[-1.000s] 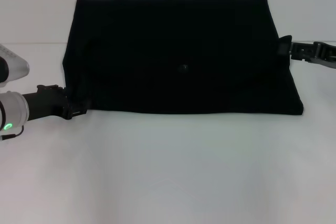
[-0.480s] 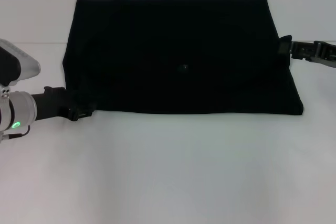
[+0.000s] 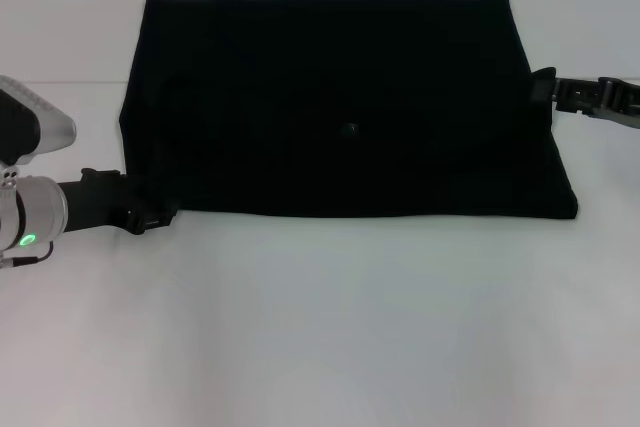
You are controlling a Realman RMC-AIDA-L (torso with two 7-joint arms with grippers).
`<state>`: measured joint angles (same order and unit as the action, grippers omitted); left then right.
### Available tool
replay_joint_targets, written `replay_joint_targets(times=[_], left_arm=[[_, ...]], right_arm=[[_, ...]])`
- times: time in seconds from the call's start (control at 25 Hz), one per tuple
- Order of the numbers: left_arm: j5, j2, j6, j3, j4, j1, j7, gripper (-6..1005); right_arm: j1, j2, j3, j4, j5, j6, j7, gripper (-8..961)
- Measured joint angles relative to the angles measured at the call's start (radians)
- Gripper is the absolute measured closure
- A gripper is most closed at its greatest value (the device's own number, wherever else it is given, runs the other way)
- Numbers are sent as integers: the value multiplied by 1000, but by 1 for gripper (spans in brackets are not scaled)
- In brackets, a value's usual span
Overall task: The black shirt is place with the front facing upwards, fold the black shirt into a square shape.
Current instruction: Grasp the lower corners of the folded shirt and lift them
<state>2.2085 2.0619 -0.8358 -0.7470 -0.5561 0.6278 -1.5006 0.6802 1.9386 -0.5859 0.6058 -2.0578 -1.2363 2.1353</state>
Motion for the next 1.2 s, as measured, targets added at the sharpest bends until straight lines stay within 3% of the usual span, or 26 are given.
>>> replay_joint_targets(times=[0.24, 0.68, 1.2], left_arm=[[6, -1, 10, 5, -10, 3, -29, 417], [16, -3, 14, 3, -12, 8, -38, 877], [20, -7, -3, -2, -26, 7, -56, 1001]], right_arm=[[-2, 0, 2, 5, 1, -3, 0, 302], [-5, -14, -7, 3, -19, -1, 17, 300], [8, -34, -8, 7, -270, 40, 144, 298]])
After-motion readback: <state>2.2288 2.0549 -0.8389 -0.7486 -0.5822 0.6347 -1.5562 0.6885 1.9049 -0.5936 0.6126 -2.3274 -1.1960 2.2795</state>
